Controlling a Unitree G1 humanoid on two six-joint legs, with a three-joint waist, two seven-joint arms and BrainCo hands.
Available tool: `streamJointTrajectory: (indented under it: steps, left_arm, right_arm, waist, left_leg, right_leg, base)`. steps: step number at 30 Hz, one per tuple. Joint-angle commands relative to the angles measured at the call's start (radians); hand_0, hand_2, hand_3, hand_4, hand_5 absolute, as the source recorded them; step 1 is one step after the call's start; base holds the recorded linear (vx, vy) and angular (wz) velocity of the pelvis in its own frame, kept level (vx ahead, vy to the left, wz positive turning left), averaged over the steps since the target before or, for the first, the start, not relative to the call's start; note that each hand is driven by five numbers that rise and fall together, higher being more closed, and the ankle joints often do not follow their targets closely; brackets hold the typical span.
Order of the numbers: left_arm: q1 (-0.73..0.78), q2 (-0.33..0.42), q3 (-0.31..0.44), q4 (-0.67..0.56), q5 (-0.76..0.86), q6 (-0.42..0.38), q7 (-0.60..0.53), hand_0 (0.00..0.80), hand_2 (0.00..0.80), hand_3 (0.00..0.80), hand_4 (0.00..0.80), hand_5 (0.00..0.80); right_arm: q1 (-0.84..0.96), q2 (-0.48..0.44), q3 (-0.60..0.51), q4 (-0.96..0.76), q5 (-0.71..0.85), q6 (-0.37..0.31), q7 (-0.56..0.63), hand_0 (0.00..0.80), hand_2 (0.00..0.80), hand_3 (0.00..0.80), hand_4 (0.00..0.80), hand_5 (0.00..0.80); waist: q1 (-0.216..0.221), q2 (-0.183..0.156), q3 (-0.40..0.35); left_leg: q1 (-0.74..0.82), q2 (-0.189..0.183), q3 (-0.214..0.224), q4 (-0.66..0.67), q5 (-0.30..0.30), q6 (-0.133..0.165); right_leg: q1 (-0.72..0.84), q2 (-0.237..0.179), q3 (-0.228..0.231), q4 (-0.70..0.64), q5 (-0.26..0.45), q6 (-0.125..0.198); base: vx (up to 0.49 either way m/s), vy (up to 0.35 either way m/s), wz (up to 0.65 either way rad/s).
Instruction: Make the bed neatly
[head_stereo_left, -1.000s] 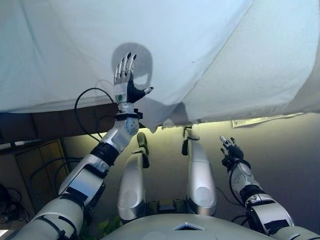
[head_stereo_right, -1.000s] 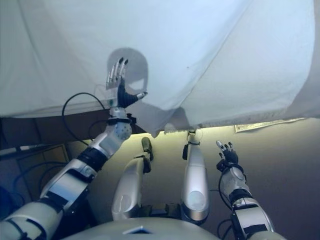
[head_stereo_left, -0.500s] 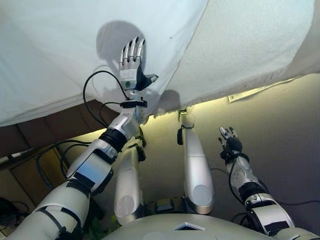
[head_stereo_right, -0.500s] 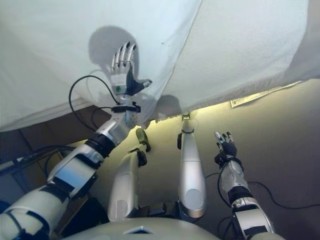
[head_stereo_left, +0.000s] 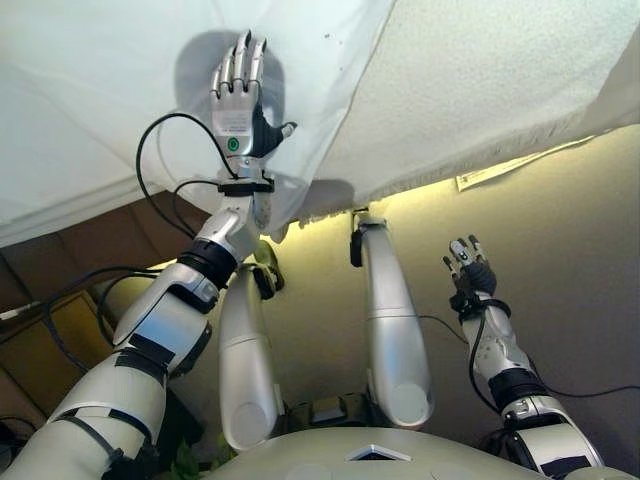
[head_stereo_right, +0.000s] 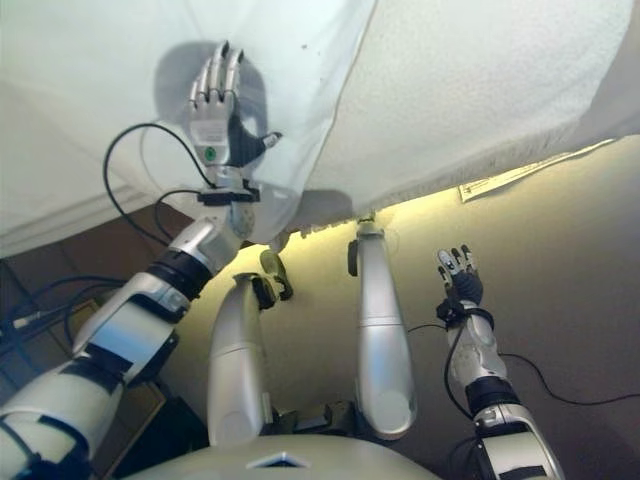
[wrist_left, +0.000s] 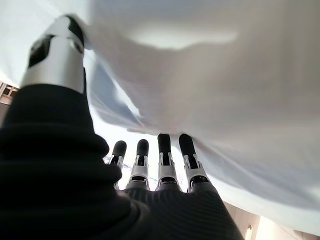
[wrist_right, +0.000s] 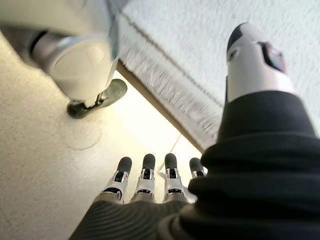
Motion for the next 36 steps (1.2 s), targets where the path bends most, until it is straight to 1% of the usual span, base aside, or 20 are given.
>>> streamJointTrajectory:
  steps: [1,6,9,11,12,13,17,20,27,30,33,36]
  left_arm:
    - [0.013,0.019,0.076,-0.005,-0.009,-0.008,0.005,0.0,0.0,0.0,0.0,0.0]
    - [0.018,-0.006,0.073,-0.032,-0.04,-0.028,-0.014,0.0,0.0,0.0,0.0,0.0]
    - [0.012,-0.032,0.06,-0.062,-0.015,0.018,-0.038,0.0,0.0,0.0,0.0,0.0]
    - [0.0,-0.045,0.05,-0.051,-0.033,0.062,-0.094,0.0,0.0,0.0,0.0,0.0]
    - [-0.005,-0.048,0.045,-0.041,-0.04,0.07,-0.116,0.386,0.386,0.386,0.386,0.386]
    - [-0.009,-0.049,0.04,-0.031,-0.044,0.076,-0.139,0.8,0.8,0.8,0.8,0.8]
    - [-0.019,-0.047,0.03,-0.032,-0.059,0.087,-0.164,0.8,0.8,0.8,0.8,0.8]
    - [-0.026,-0.046,0.026,-0.03,-0.076,0.096,-0.163,0.8,0.8,0.8,0.8,0.8]
    - [-0.038,-0.035,0.035,-0.03,-0.095,0.082,-0.166,0.8,0.8,0.8,0.8,0.8]
    - [-0.031,-0.031,0.039,-0.023,-0.105,0.073,-0.16,0.8,0.8,0.8,0.8,0.8]
    - [-0.002,-0.026,0.048,-0.008,-0.12,0.057,-0.145,0.8,0.8,0.8,0.8,0.8]
    - [0.049,-0.02,0.07,0.001,-0.142,0.024,-0.111,0.8,0.8,0.8,0.8,0.8]
  right_arm:
    - [0.102,-0.035,-0.003,-0.077,0.024,-0.044,0.013,0.0,0.0,0.0,0.0,0.0]
    - [0.1,-0.036,-0.004,-0.1,0.024,-0.034,0.001,0.0,0.0,0.0,0.0,0.0]
    - [0.094,-0.042,-0.007,-0.122,0.026,-0.02,-0.012,0.0,0.0,0.0,0.0,0.0]
    - [0.084,-0.04,-0.005,-0.137,0.021,-0.014,-0.029,0.0,0.0,0.0,0.0,0.0]
    - [0.079,-0.038,-0.005,-0.14,0.021,-0.013,-0.034,0.0,0.0,0.0,0.0,0.0]
    - [0.075,-0.036,-0.006,-0.145,0.019,-0.011,-0.042,0.0,0.0,0.0,0.0,0.0]
    - [0.078,-0.034,-0.008,-0.159,0.007,-0.015,-0.054,0.0,0.0,0.0,0.0,0.0]
    - [0.082,-0.038,-0.005,-0.175,0.003,-0.016,-0.061,0.0,0.0,0.0,0.0,0.0]
    - [0.083,-0.038,-0.005,-0.188,-0.011,-0.012,-0.073,0.0,0.0,0.0,0.0,0.0]
    - [0.089,-0.036,-0.003,-0.19,-0.013,-0.013,-0.068,0.0,0.0,0.0,0.0,0.0]
    - [0.096,-0.031,-0.001,-0.182,-0.014,-0.015,-0.062,0.0,0.0,0.0,0.0,0.0]
    - [0.107,-0.029,-0.004,-0.174,-0.021,-0.017,-0.057,0.0,0.0,0.0,0.0,0.0]
  waist:
    - [-0.011,-0.005,0.008]
    - [-0.016,0.0,0.008]
    - [-0.021,0.003,0.008]
    - [-0.024,0.002,0.008]
    - [-0.025,0.002,0.008]
    - [-0.026,0.001,0.008]
    - [-0.033,0.006,0.008]
    - [-0.039,0.01,0.008]
    - [-0.038,0.019,0.008]
    - [-0.033,0.02,0.008]
    - [-0.024,0.022,0.008]
    - [-0.013,0.025,0.008]
  left_leg:
    - [-0.086,0.008,-0.066,0.006,0.105,0.071]
    - [-0.084,-0.003,-0.058,-0.012,0.116,0.07]
    - [-0.083,-0.013,-0.055,-0.018,0.119,0.07]
    - [-0.086,-0.016,-0.054,-0.02,0.123,0.068]
    - [-0.089,-0.016,-0.054,-0.02,0.125,0.068]
    - [-0.091,-0.016,-0.054,-0.022,0.127,0.067]
    - [-0.082,-0.014,-0.045,-0.048,0.142,0.064]
    - [-0.078,-0.015,-0.039,-0.058,0.149,0.062]
    - [-0.062,-0.017,-0.033,-0.084,0.166,0.058]
    - [-0.039,-0.02,-0.034,-0.111,0.177,0.055]
    - [0.015,-0.02,-0.034,-0.164,0.199,0.048]
    - [0.081,-0.018,-0.037,-0.22,0.223,0.039]
  right_leg:
    - [0.048,-0.028,0.051,0.132,-0.117,0.042]
    - [0.038,-0.026,0.059,0.128,-0.107,0.044]
    - [0.034,-0.026,0.061,0.119,-0.096,0.048]
    - [0.028,-0.028,0.061,0.113,-0.087,0.051]
    - [0.024,-0.03,0.061,0.112,-0.083,0.054]
    - [0.021,-0.032,0.061,0.109,-0.077,0.056]
    - [0.025,-0.034,0.065,0.084,-0.061,0.062]
    - [0.026,-0.037,0.069,0.072,-0.052,0.065]
    - [0.038,-0.044,0.066,0.061,-0.049,0.065]
    - [0.061,-0.046,0.059,0.043,-0.046,0.067]
    - [0.114,-0.054,0.044,0.003,-0.039,0.07]
    - [0.179,-0.066,0.027,-0.039,-0.031,0.075]
  base:
    - [0.004,0.035,-0.02]
    - [-0.006,0.041,-0.07]
    - [-0.022,0.034,0.09]
    - [-0.026,0.02,-0.05]
    - [-0.028,0.012,-0.07]
    - [-0.023,0.01,-0.08]
    - [-0.011,0.047,-0.01]
    - [-0.001,0.05,0.02]
    - [0.0,0.017,-0.02]
    - [0.0,0.0,0.0]
    - [0.0,0.0,0.0]
    - [0.027,0.031,-0.02]
